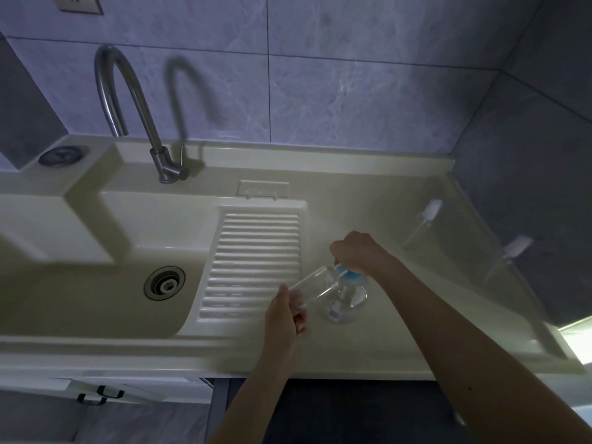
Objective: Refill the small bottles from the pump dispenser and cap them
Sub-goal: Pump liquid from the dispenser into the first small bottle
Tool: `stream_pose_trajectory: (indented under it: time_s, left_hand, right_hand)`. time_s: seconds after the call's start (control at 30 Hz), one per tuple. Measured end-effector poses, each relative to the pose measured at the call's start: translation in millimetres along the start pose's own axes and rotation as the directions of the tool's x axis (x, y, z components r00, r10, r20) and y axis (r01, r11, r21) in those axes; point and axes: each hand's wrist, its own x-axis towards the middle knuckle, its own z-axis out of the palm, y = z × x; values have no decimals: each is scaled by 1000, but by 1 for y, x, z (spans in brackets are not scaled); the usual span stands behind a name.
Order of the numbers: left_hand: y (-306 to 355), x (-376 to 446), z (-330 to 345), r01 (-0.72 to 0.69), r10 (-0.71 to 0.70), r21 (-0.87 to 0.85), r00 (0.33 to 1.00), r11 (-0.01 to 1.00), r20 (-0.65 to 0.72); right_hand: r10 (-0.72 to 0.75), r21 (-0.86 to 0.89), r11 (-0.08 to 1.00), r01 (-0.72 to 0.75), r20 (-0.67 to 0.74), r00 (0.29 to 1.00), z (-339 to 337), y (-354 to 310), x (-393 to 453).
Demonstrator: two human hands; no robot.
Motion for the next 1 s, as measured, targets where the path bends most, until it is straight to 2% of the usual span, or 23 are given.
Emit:
stream_pose_trajectory:
  time_s: [0.13,0.3,0.47,0.63,0.73,0.87,1.0]
  left_hand:
    - [1,-1,-1,5,-5,-11,1000,1000,14]
    - [2,-3,-1,-11,11,-6,999,1000,39]
    - [2,-4,1,-3,4,-33,999,999,44]
    - [0,-5,0,14,-13,-22,1000,1000,8]
    - [0,-4,1,28,-28,-22,1000,999,-2]
    - [1,-5,0,23,-23,-19,1000,1000,9]
    - [4,-5,1,30,-29,-29,999,999,21]
  right_hand:
    - [50,169,984,-54,30,998,-4,-4,-1]
    - [77,177,977,-118,222,972,-11,-6,-4]
    - [44,179,982,-65,119,992,-7,-5,-1]
    - [-48,-11,999,48,-17,999,-1,-3,-7]
    - [-83,-101,992,81,-24,996,2,-3,-7]
    - [28,117,993,-28,3,1000,-2,-8,-9]
    - [81,150,984,-94,89,993,-9,-12,-13]
